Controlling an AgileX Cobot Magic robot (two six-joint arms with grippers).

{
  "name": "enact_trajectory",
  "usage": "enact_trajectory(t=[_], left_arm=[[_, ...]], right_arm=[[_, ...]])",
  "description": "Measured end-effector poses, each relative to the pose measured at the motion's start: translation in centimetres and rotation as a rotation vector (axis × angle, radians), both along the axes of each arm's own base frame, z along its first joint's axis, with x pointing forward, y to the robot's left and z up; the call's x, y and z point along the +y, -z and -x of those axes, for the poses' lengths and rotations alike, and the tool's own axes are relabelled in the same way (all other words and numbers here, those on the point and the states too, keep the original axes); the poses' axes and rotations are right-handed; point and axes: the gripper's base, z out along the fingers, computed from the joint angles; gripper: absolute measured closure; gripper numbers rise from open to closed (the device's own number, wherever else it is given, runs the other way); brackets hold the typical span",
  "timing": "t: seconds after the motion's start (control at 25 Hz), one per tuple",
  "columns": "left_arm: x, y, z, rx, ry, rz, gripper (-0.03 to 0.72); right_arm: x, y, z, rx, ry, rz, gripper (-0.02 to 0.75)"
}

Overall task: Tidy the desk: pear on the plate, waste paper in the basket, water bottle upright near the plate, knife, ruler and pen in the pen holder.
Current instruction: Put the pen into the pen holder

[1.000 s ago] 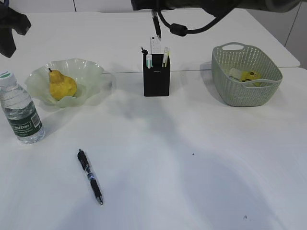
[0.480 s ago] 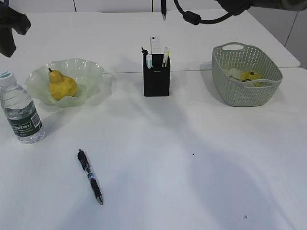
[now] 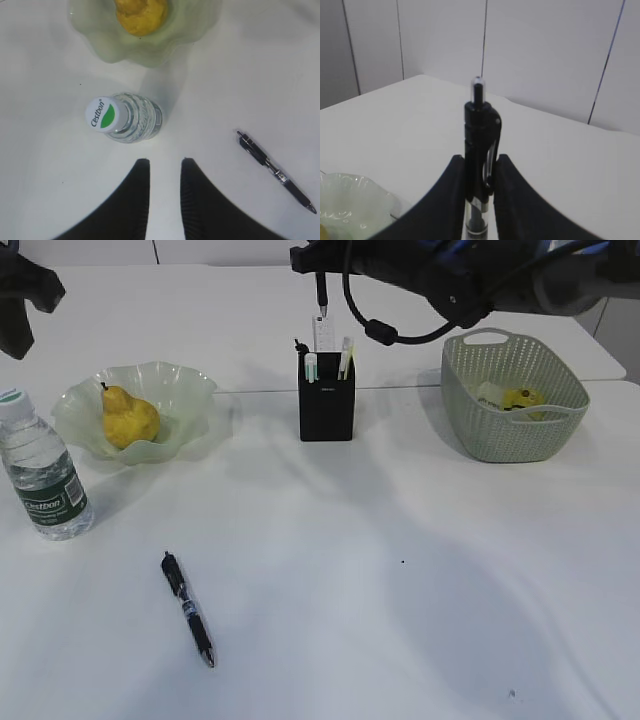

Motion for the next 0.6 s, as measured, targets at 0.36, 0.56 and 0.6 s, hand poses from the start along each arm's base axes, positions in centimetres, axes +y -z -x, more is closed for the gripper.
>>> enact_trajectory(t=[0.36,0.56,0.6], left_arm=[[0.0,0.0,0.0,-0.004,0.001,0.001,0.546],[-0.1,-0.1,-0.1,-0.016,0.004,0.006,0.546],[-0.1,-0.1,-0.2,-0.02,0.005,0.007,0.546]], right_arm=[[0.0,1.9,-0.7,-0.02,-0.031,0.017,0.586],[-0.9,2.1,-1.1,-0.02,-0.014,0.018,0.586],[-0.8,2.3,-1.1,-0.017,-0.015,0.019,0.586]])
